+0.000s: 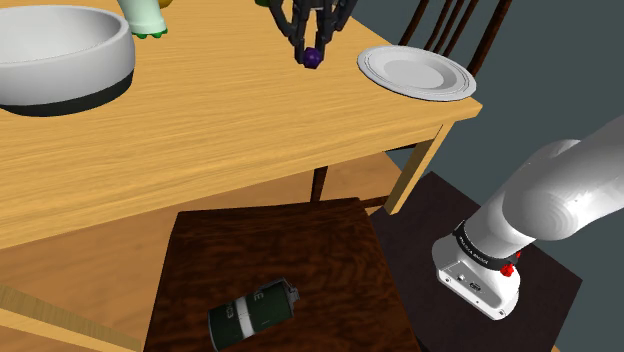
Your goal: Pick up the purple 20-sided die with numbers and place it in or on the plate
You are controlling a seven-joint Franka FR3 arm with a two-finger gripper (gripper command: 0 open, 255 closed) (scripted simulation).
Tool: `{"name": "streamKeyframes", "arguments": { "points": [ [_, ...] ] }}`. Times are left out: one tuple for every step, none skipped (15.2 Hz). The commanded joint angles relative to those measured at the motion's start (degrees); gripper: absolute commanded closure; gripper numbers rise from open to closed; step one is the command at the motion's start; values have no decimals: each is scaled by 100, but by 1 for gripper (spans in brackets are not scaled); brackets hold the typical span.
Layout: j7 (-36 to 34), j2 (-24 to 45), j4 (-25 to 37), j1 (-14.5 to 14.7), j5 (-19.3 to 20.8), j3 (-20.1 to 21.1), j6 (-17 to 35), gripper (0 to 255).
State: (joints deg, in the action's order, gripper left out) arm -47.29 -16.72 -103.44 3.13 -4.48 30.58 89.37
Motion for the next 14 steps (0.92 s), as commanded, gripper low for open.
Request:
{"name": "streamKeyframes", "arguments": {
  "points": [
    [-6, 31, 202, -8, 16, -3, -176, 255],
    [-13, 60, 306, -13, 29, 1, -255, 255],
    [-21, 90, 412, -18, 43, 5, -334, 255],
    [-29, 121, 520, -23, 57, 10, -414, 255],
    [-37, 150, 614, -27, 70, 15, -482, 255],
    [136, -35, 445, -51, 11, -121, -482, 255],
    [305, -210, 284, -73, -35, -255, -485, 255],
    [469, -375, 132, -91, -70, -388, -491, 255],
    [630, -532, -13, -108, -94, -520, -500, 255],
    [787, -681, -149, -122, -108, -652, -511, 255],
    [942, -821, -279, -137, -113, -781, -523, 255],
    [1094, -955, -401, -152, -110, -909, -537, 255],
    [1243, -1082, -516, -167, -100, -1036, -552, 255],
    [1392, -1202, -624, -185, -83, -1161, -569, 255]
  ]
}}
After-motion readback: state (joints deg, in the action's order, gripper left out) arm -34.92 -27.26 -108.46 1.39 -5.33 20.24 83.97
